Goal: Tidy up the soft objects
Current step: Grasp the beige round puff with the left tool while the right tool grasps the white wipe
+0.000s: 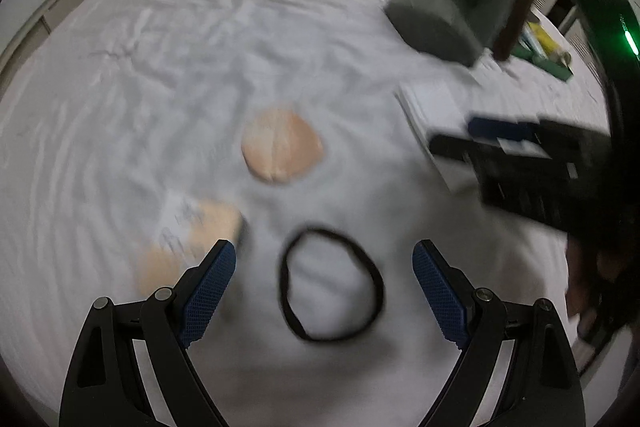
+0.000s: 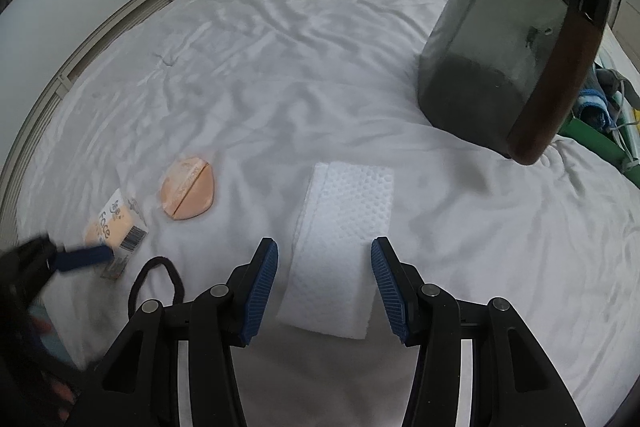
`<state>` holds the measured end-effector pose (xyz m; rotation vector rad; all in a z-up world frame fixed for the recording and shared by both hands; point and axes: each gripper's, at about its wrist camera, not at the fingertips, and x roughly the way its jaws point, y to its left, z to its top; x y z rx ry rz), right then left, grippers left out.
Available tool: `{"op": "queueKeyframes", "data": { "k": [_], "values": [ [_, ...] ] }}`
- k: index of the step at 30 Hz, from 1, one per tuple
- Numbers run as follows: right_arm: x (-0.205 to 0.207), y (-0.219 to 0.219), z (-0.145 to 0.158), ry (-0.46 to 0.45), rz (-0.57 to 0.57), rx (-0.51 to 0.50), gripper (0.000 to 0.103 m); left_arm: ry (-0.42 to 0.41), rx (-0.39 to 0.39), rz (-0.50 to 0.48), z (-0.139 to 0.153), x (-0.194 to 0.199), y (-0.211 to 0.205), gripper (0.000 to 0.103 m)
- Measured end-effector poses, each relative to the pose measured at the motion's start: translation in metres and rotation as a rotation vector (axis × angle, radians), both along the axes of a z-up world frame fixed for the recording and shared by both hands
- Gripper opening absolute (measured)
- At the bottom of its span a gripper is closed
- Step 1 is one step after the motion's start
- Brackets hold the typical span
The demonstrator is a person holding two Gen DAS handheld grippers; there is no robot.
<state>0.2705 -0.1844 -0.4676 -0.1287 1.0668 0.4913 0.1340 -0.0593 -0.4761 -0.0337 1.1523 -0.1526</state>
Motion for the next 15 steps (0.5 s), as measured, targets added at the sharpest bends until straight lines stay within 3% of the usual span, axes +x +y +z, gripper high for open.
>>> {"op": "queueKeyframes", "data": {
  "k": [5, 10, 15],
  "values": [
    [0.0, -0.003, -0.001, 0.003, -0.011, -0.002, 0.049, -0.01, 0.038, 0.045, -0.004, 0.044, 0.016, 0.087],
    [0.005, 0.002, -0.006, 0.013, -0.012, -0.013, 0.048, 0.085, 0.033, 0.044, -0.026, 0.073, 0.025, 0.086],
    [0.012, 0.009, -0.012, 0.023, -0.022, -0.019, 0.048, 0.107, 0.05, 0.039, -0.04, 0.085, 0.025, 0.086]
  ]
}}
